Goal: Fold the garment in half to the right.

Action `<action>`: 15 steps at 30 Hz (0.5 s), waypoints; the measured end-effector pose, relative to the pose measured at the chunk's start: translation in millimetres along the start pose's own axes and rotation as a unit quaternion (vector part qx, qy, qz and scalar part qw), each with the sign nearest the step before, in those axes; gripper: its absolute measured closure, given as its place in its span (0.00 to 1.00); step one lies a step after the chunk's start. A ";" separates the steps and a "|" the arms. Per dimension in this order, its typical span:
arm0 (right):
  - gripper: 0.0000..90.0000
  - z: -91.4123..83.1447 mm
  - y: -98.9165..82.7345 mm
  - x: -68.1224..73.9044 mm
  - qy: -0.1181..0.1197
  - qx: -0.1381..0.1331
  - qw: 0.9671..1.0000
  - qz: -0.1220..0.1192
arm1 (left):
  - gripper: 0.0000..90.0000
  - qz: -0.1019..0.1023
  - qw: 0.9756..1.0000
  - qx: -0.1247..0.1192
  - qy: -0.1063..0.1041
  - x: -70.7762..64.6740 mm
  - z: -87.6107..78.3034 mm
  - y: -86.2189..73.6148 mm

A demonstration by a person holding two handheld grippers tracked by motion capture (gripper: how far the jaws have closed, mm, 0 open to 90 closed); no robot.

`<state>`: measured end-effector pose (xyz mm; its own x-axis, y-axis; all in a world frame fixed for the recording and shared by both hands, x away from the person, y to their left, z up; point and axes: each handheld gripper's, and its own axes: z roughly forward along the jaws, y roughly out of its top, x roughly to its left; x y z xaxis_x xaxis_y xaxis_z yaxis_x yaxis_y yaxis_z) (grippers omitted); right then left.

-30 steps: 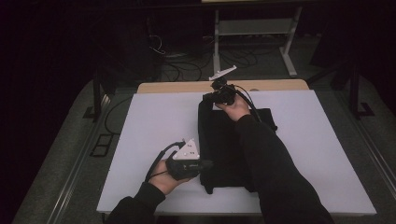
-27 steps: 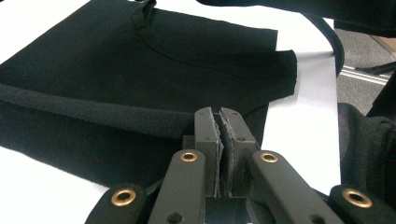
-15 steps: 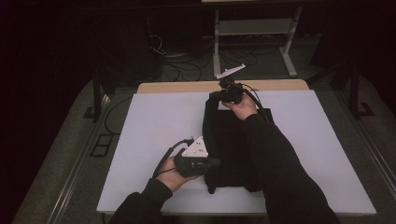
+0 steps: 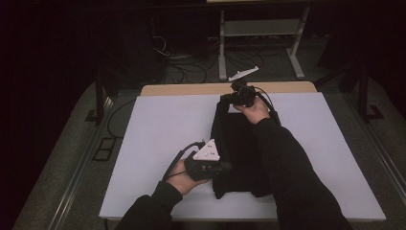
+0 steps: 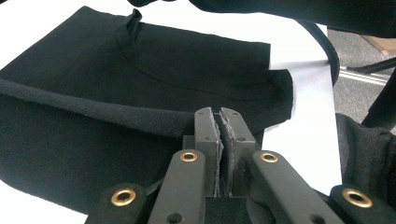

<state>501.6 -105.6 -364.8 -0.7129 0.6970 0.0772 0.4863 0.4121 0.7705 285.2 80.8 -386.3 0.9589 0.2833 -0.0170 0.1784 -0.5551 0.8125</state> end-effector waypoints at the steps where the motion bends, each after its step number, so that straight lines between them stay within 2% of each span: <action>1: 0.95 -1.0 -0.6 -0.6 -0.001 0.001 1.000 0.002 | 0.94 0.001 1.000 -0.001 -0.001 -0.2 1.2 0.7; 15: 0.95 -15.6 -13.1 -14.9 -0.010 -0.003 1.000 0.016 | 0.94 0.008 1.000 -0.002 -0.012 -4.1 18.4 14.1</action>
<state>497.9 -130.6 -366.2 -0.6871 0.7210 0.0898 0.5055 0.3856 0.7719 287.9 57.4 -385.5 0.9668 0.2549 -0.0173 0.1613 -0.5562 0.8152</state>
